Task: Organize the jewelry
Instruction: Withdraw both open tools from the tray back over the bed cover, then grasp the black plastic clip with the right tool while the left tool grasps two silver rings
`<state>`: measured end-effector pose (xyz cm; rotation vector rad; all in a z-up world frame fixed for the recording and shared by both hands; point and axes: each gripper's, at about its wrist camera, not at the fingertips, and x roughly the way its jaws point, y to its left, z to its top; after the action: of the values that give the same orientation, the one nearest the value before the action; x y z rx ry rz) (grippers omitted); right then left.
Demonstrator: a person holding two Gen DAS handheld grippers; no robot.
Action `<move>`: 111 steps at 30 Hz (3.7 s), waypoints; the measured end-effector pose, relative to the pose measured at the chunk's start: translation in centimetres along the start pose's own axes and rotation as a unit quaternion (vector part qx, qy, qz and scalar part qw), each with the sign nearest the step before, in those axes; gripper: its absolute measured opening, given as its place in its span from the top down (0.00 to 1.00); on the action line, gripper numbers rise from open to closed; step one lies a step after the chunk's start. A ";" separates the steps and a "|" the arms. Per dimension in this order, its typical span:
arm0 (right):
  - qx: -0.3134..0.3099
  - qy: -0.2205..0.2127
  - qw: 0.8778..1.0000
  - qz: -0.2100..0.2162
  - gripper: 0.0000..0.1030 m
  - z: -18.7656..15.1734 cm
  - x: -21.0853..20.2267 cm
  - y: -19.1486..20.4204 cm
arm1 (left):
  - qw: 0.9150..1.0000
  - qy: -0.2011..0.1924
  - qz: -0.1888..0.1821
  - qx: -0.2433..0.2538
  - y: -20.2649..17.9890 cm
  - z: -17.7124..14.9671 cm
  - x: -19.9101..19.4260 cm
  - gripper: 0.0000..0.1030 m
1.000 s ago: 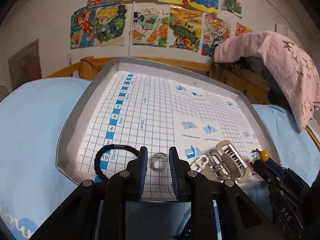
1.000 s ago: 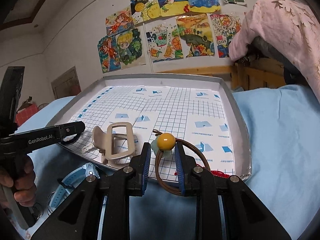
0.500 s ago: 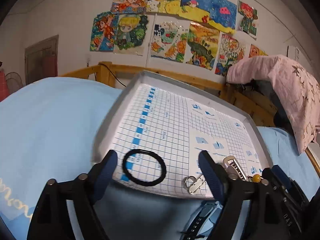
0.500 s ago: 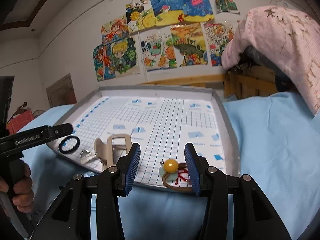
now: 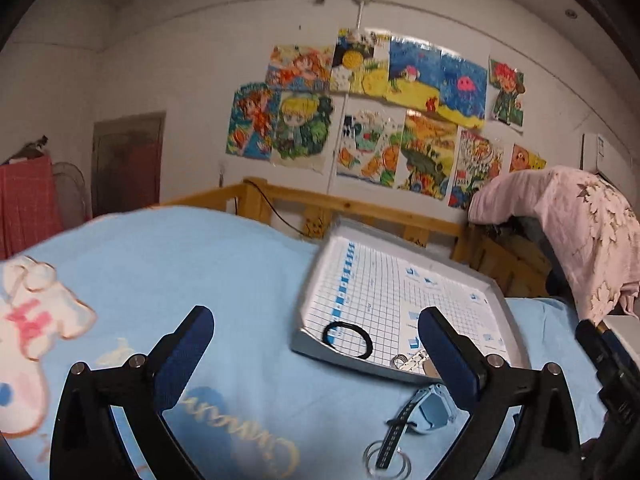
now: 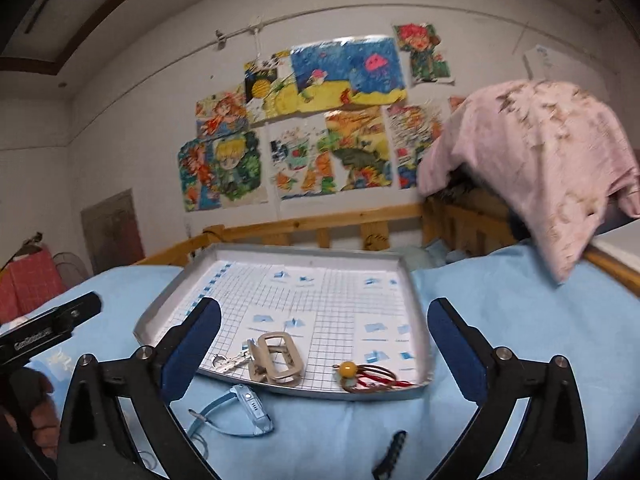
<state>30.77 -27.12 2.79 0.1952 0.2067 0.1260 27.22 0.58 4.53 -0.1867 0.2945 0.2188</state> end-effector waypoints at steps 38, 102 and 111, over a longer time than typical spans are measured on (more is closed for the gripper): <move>-0.066 0.014 0.997 -0.025 0.01 -7.4 -20.0 2.1 | 0.998 -0.031 -0.040 0.029 6.3 -10.7 -17.2 0.00; 0.026 0.235 0.967 0.098 0.24 -11.3 5.4 -4.1 | 0.975 0.188 -0.077 0.090 -0.3 -13.4 1.7 0.41; 0.031 0.236 0.961 0.142 0.42 -11.7 5.5 -3.2 | 0.970 0.204 -0.091 0.091 -0.5 -13.7 2.2 0.61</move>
<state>33.94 -27.39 -10.12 0.2557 0.6591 0.4548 25.75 -2.45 -8.97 -0.0747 0.7009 -0.0329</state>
